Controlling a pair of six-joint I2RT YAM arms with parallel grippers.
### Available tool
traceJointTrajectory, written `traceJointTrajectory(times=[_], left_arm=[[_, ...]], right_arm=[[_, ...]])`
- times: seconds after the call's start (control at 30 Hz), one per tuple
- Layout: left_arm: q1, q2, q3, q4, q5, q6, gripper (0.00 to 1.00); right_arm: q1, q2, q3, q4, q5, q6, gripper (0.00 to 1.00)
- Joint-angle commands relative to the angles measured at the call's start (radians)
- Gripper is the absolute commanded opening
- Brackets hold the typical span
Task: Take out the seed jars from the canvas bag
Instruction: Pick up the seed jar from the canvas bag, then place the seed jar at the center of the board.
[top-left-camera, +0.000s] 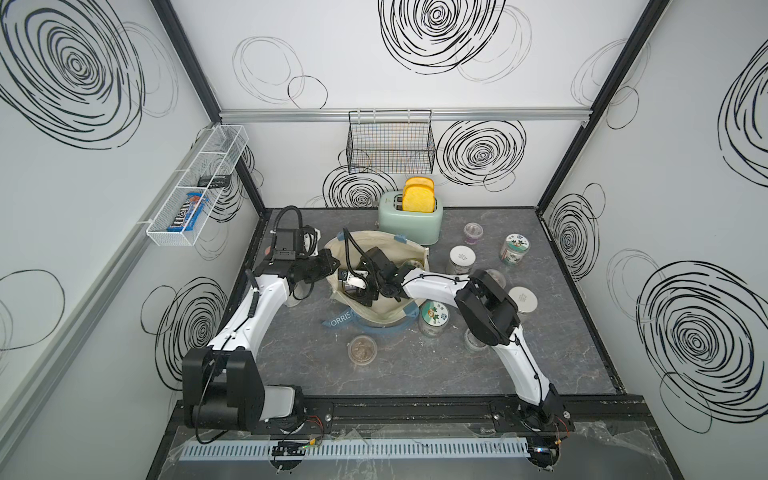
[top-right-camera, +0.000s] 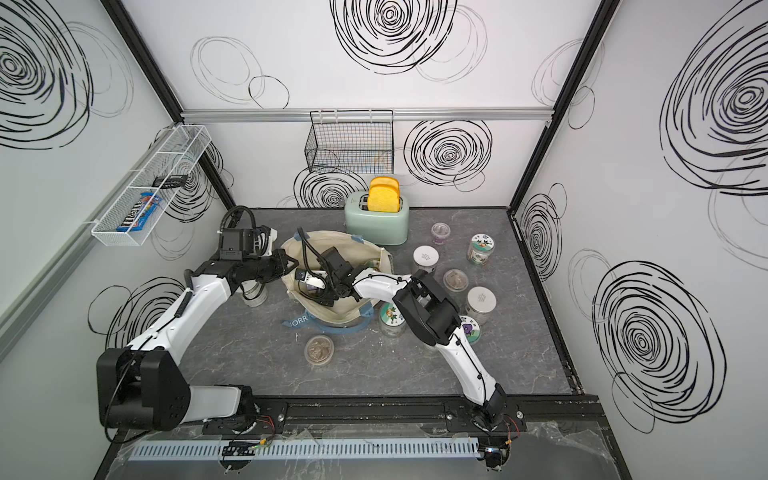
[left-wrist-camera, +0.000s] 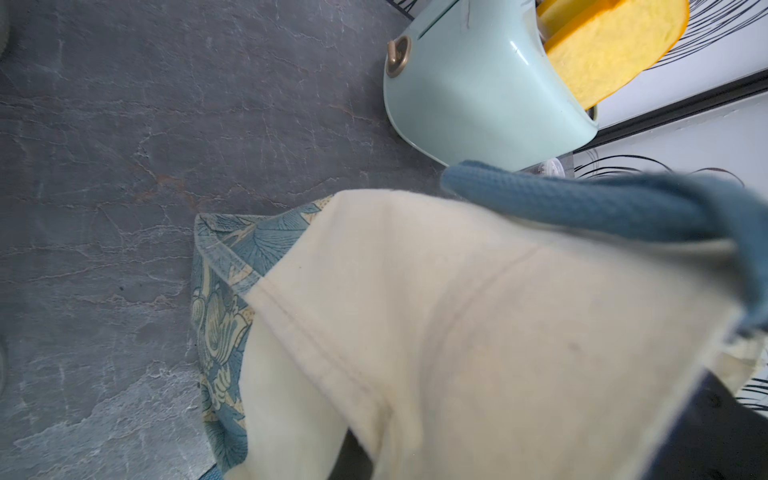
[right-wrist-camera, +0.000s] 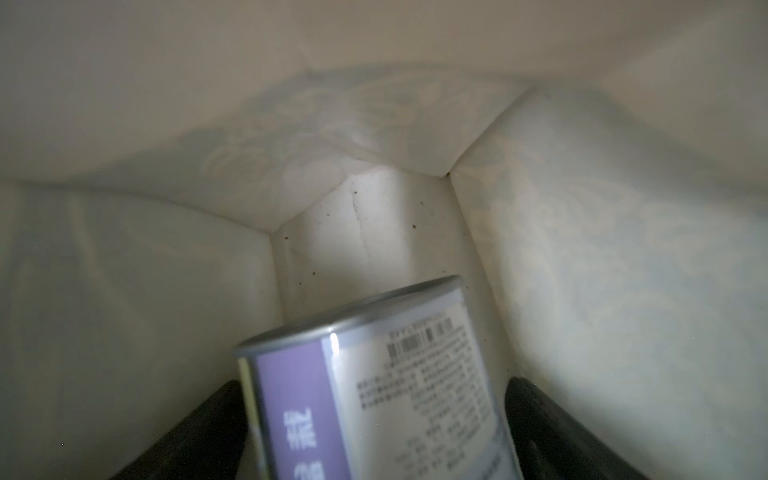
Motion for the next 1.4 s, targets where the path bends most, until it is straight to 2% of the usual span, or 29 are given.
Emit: traceJointTrajectory(times=[0.0, 0.1, 0.17, 0.23, 0.33, 0.6, 0.97, 1.1, 1.23, 1.37], left_arm=[[-0.014, -0.015, 0.005, 0.085, 0.046, -0.012, 0.08], [-0.012, -0.016, 0.007, 0.085, 0.044, -0.01, 0.08], [-0.013, -0.014, 0.007, 0.089, 0.042, -0.011, 0.09], [-0.013, -0.013, 0.009, 0.091, 0.039, -0.012, 0.08], [-0.014, -0.016, 0.01, 0.094, 0.027, -0.012, 0.08], [-0.016, -0.021, 0.01, 0.093, 0.005, -0.009, 0.09], [-0.023, -0.024, 0.009, 0.096, -0.006, -0.011, 0.1], [-0.026, -0.025, 0.009, 0.098, -0.01, -0.013, 0.1], [-0.026, -0.03, 0.006, 0.1, -0.012, -0.012, 0.1], [-0.026, -0.023, 0.004, 0.105, -0.009, -0.013, 0.11]], right_arm=[[0.012, 0.053, 0.039, -0.091, 0.004, -0.022, 1.0], [0.011, 0.056, 0.042, -0.115, 0.009, -0.002, 0.94], [0.01, 0.037, 0.033, -0.127, 0.018, 0.019, 0.85], [0.007, 0.003, 0.011, -0.131, 0.015, 0.046, 0.78], [0.005, -0.081, -0.06, -0.089, 0.013, 0.085, 0.73], [-0.01, -0.325, -0.202, 0.043, 0.009, 0.201, 0.71], [-0.05, -0.572, -0.407, 0.189, -0.043, 0.323, 0.71], [-0.053, -0.71, -0.507, 0.272, -0.125, 0.401, 0.71], [-0.053, -0.869, -0.644, 0.404, -0.27, 0.482, 0.71], [-0.096, -0.976, -0.717, 0.512, -0.528, 0.682, 0.72]])
